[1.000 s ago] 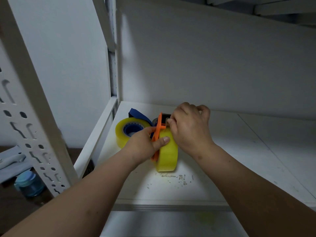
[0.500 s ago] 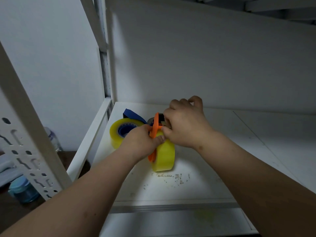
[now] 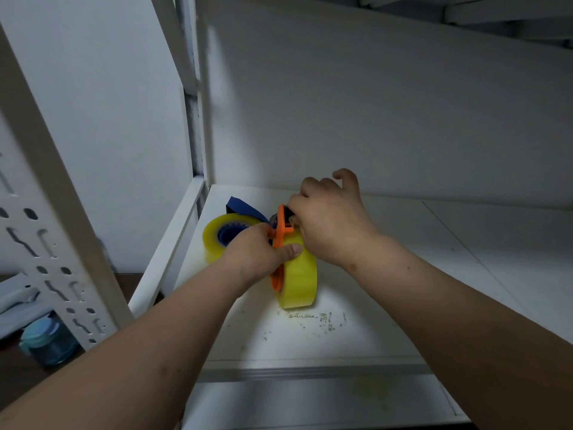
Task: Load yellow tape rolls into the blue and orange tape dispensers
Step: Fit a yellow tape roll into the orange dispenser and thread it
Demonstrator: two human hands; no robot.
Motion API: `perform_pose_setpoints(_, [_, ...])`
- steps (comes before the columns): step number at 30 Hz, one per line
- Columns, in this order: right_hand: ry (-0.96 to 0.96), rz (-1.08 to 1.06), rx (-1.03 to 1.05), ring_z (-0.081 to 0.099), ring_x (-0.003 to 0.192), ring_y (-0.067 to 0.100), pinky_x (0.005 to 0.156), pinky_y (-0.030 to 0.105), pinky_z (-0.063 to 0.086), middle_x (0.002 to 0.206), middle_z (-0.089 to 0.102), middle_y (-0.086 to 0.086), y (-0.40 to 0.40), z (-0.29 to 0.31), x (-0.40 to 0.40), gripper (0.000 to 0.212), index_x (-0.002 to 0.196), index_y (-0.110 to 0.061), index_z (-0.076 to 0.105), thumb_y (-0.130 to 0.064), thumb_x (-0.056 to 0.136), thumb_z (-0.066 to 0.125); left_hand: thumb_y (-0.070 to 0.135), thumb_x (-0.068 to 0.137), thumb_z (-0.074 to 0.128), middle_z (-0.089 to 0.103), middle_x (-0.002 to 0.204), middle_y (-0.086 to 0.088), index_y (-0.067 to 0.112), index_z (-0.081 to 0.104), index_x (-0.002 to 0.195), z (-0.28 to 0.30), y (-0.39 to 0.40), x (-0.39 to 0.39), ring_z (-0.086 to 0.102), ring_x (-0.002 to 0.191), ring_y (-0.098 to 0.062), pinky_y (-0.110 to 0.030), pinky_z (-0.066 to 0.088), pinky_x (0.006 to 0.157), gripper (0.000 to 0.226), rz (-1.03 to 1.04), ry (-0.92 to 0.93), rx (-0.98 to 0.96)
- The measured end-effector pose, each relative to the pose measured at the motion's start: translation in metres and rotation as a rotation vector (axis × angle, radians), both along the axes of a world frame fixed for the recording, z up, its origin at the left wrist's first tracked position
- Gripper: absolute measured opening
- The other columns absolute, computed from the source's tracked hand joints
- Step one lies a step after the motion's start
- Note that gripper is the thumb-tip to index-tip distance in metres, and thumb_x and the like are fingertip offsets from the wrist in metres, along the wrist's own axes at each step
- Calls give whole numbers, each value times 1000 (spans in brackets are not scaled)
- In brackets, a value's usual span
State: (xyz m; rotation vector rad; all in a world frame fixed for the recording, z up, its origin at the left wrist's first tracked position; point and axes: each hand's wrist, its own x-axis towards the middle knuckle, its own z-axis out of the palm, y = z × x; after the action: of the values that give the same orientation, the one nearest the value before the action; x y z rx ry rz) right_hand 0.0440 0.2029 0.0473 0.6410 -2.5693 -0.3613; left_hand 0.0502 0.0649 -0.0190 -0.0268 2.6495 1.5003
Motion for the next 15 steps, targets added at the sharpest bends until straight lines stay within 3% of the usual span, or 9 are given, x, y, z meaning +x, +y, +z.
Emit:
perform_pose_setpoints(3, [19, 8, -65, 57, 81, 32, 97, 47, 31, 87, 58, 7, -4, 2, 3, 21, 82, -13, 59, -19, 63, 67, 46, 77, 76, 70, 93, -10, 17, 57, 107, -3, -1, 1, 69, 82, -25, -31, 51, 59, 45, 30, -47, 134])
perform_pose_setpoints(9, [97, 141, -82, 59, 78, 34, 97, 47, 37, 85, 61, 11, 0, 2, 5, 11, 79, -10, 62, -13, 70, 67, 43, 79, 74, 67, 76, -2, 18, 60, 93, -10, -2, -1, 65, 64, -18, -21, 41, 45, 33, 94, 11, 220])
perform_pose_setpoints(13, [81, 223, -51, 60, 80, 33, 99, 47, 35, 88, 60, 10, 3, 7, 3, 10, 84, -13, 62, -14, 76, 67, 47, 83, 68, 70, 75, -5, 15, 63, 98, -9, -4, -1, 72, 66, -22, -25, 44, 50, 36, 73, 58, 152])
perform_pose_setpoints(15, [34, 202, -20, 59, 81, 34, 88, 41, 37, 90, 60, 11, 5, 13, 0, 12, 87, -12, 61, -24, 85, 59, 51, 87, 61, 71, 84, -6, 16, 62, 108, -9, -4, 1, 73, 73, -23, -28, 47, 58, 41, 46, 53, 96])
